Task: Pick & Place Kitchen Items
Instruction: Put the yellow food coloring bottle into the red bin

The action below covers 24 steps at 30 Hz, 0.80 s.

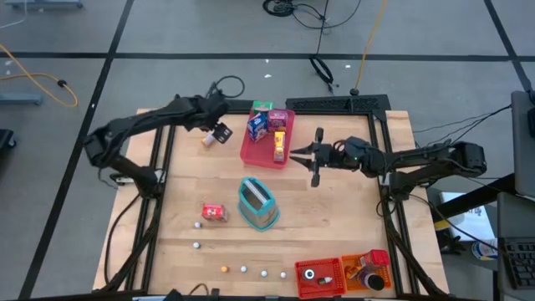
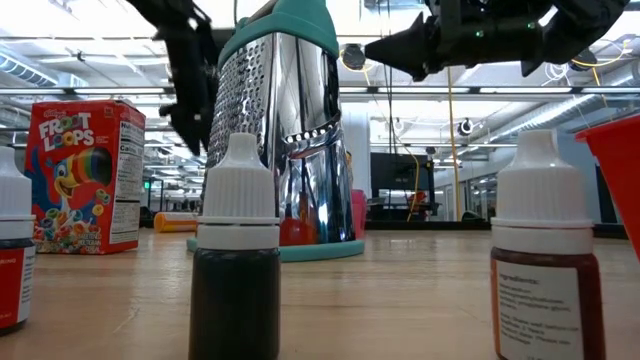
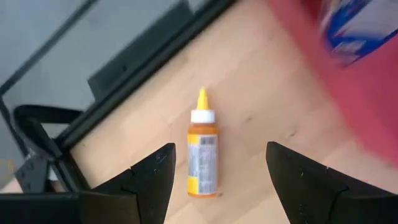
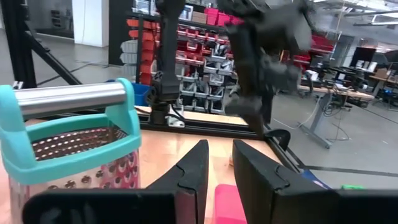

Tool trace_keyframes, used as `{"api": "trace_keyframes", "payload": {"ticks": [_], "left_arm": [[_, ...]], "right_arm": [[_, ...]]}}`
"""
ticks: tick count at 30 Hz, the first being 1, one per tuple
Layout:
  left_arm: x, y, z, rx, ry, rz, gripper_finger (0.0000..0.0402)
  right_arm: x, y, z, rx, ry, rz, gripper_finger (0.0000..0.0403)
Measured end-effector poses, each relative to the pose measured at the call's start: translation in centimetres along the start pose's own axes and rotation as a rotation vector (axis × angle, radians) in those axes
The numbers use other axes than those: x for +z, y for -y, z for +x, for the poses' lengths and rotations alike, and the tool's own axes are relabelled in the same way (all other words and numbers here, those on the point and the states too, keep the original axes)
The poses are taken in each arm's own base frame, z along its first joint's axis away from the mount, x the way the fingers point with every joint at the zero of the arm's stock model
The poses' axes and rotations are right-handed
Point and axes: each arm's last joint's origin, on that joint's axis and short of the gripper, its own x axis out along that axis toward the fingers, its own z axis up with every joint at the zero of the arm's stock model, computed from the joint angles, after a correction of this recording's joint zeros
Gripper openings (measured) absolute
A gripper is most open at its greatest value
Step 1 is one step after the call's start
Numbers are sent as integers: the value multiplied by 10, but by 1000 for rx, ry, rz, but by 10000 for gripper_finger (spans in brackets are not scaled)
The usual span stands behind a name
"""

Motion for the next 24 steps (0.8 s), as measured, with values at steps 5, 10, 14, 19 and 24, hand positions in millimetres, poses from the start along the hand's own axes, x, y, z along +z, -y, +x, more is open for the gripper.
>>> {"api": "trace_keyframes", "payload": {"ticks": [5, 10, 14, 19, 24], "left_arm": [[1, -2, 43, -15, -169, 30, 253], [0, -7, 69, -3, -261, 6, 253], [-1, -13, 80, -29, -308, -14, 253], [-2, -20, 86, -59, -341, -24, 253], [-3, -26, 93, -85, -358, -35, 253]], "right_arm": [[0, -3, 0, 10, 1, 0, 68], [0, -3, 0, 11, -5, 0, 68], [0, -3, 0, 11, -6, 0, 68], [0, -3, 0, 11, -6, 0, 68], [0, -3, 0, 11, -6, 0, 68]]}}
